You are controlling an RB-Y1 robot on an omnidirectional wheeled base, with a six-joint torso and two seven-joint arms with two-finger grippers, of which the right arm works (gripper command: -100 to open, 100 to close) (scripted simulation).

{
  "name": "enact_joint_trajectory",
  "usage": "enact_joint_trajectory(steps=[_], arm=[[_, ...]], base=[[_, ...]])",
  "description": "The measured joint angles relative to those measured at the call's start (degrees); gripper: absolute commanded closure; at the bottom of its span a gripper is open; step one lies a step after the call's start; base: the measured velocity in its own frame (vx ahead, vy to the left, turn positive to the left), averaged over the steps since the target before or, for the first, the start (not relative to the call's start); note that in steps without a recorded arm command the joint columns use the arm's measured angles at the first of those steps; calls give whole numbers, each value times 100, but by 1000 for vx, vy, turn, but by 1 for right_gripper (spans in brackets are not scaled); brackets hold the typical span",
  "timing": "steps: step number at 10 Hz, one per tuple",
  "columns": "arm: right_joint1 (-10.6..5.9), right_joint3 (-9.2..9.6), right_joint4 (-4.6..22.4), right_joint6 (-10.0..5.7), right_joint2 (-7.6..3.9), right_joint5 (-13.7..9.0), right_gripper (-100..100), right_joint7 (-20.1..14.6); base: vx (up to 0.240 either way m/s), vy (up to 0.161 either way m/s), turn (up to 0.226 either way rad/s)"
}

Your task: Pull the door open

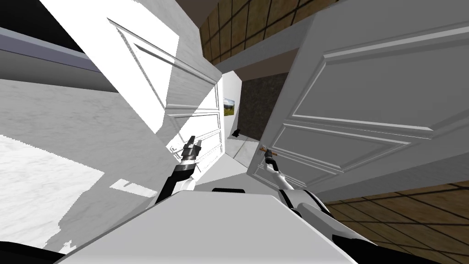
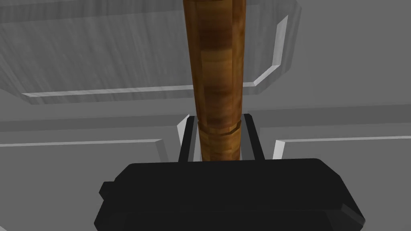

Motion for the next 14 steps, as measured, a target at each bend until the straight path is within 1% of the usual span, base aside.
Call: enact_joint_trajectory(steps=[2,4,5,6,8,9,10,11,12,14], arm=[[36,138,-66,25,-26,98,100,-167],[58,203,-107,48,5,144,100,-217],[75,242,-133,52,-21,156,100,-250],[54,296,-125,33,-59,175,100,-319],[59,438,-170,22,-111,222,100,-463],[97,500,-234,26,-122,243,100,-511],[169,543,-356,65,-136,256,100,-536],[199,593,-438,107,-153,271,100,-566],[178,680,-392,78,-164,301,100,-643],[227,753,-454,105,-147,324,100,-690]], base=[[-261,-55,105],[-136,-13,60],[-244,-41,137],[-257,-83,147],[-254,-53,125],[-254,-63,134],[-263,-55,114],[-241,-67,102],[-217,-94,92],[-132,-32,71]])
